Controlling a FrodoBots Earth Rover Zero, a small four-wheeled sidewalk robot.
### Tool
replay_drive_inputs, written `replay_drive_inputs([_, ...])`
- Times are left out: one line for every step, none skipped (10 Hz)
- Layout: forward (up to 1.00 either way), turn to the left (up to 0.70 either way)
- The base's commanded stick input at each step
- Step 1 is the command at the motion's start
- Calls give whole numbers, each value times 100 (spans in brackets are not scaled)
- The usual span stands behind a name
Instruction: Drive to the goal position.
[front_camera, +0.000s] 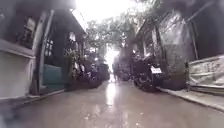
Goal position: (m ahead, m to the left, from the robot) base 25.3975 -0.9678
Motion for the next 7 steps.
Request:
replay_drive_inputs([99,0])
replay_drive_inputs([99,0])
replay_drive_inputs([99,0])
replay_drive_inputs([99,0])
replay_drive_inputs([99,0])
replay_drive_inputs([99,0])
replay_drive_inputs([99,0])
